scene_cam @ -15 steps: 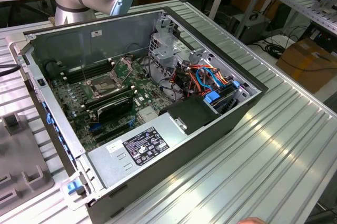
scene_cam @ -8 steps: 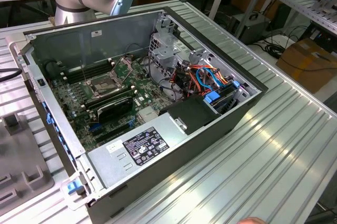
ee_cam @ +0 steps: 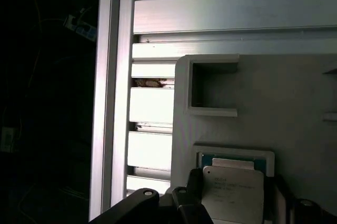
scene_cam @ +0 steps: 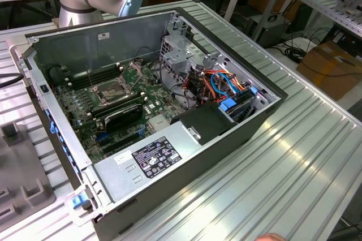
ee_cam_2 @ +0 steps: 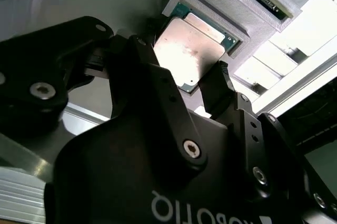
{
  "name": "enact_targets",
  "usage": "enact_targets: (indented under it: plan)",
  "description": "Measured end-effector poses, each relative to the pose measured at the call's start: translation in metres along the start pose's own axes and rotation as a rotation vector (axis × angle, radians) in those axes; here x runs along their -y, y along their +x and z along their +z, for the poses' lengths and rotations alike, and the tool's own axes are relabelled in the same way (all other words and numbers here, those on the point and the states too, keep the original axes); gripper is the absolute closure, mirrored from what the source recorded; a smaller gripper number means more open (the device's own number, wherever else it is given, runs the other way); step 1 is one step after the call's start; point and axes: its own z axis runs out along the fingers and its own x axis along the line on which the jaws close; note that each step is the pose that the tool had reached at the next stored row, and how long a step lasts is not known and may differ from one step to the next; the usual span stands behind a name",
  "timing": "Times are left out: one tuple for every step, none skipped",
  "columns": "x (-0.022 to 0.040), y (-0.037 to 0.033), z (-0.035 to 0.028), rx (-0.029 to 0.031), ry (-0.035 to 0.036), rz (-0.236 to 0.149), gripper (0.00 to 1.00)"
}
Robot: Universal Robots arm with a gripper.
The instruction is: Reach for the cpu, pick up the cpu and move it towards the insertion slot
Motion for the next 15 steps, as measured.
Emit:
enact_targets:
  plan:
    - [0.0007,0.0,0.0,0.0,0.0,0.0,0.42]
    - [0.001,0.0,0.0001,0.0001,0.0039,0.0,0.42]
    - [0.0012,0.0,0.0,-0.0002,0.0065,0.001,0.42]
    - [0.0012,0.0,0.0,-0.0002,0.0065,0.001,0.42]
    - [0.0011,0.0001,0.0001,-0.0002,0.0065,0.001,0.42]
    - [0.0012,0.0001,-0.0001,-0.0005,0.0067,0.001,0.43]
    - [0.0012,0.0001,0.0,-0.0004,0.0066,0.001,0.45]
    - [0.0012,0.0001,0.0,-0.0003,0.0066,0.001,0.45]
    - [0.0011,0.0001,0.0,-0.0001,0.0065,0.001,0.45]
    - [0.0011,0.0,-0.0004,0.0003,0.0062,0.001,0.45]
    - [0.0011,0.0,-0.0011,0.0005,0.0061,0.001,0.45]
    - [0.0011,0.0001,-0.0026,0.0,0.0064,0.001,0.45]
    - [0.001,0.0002,-0.0037,-0.0002,0.0065,0.001,0.45]
    - [0.0009,0.0002,-0.0056,-0.0002,0.0065,0.001,0.45]
    - [0.0009,0.0002,-0.0067,-0.0001,0.0065,0.001,0.45]
